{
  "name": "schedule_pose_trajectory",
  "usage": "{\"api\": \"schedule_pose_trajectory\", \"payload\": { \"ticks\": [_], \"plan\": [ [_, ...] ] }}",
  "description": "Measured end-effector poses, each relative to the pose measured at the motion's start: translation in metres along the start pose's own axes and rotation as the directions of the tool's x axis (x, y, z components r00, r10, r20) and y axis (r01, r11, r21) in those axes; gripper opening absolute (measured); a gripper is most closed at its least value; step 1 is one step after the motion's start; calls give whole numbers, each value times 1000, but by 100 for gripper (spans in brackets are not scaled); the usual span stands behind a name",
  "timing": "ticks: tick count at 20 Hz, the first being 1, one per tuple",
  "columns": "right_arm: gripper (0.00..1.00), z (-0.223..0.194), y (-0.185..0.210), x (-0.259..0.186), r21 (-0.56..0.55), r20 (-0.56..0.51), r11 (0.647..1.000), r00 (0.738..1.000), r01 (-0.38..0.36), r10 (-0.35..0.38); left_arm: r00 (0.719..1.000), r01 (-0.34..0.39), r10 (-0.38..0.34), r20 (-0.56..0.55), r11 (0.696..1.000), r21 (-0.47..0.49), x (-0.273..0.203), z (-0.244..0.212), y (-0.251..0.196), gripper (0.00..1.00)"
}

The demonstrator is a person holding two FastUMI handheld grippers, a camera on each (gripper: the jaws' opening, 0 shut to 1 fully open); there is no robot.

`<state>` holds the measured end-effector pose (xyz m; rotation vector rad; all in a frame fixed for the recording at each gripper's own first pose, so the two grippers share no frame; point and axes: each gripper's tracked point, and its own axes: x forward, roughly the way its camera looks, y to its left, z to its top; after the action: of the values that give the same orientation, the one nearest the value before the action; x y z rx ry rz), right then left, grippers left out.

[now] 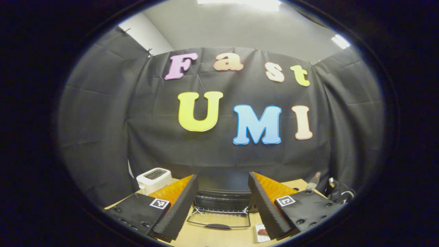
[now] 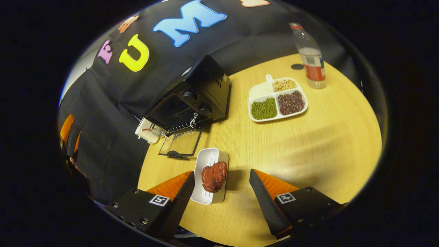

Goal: Open the electric oven with the left hand, put the food in, and close the electric oven.

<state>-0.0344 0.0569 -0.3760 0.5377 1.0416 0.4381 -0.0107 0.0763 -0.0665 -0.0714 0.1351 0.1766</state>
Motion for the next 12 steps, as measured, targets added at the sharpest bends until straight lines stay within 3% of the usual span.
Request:
{"api": "schedule_pose_trajectory", "payload": {
  "ticks": [5,6,8,9,10,12],
  "plan": [
    [95,-11,0,23,69,-67,995,995,-66,71,999,-31,31,-23,999,-23,-3,-7,-5,100],
    [84,-8,-2,19,76,-72,995,995,-64,69,999,-26,25,-28,999,-27,-4,-8,-7,100],
    [82,-12,4,27,122,-91,989,991,-81,93,999,-12,12,-35,1000,-16,1,-13,-7,100],
    [73,-14,6,30,142,-101,986,990,-85,100,999,-9,8,-39,1000,-9,6,-16,-5,100],
    [82,-15,5,31,153,-101,985,990,-81,97,999,-1,1,-42,1000,-5,9,-15,-4,100],
    [62,-10,5,34,161,-70,984,994,-75,87,999,23,-23,-39,1000,-3,14,-12,2,97]
  ]
}}
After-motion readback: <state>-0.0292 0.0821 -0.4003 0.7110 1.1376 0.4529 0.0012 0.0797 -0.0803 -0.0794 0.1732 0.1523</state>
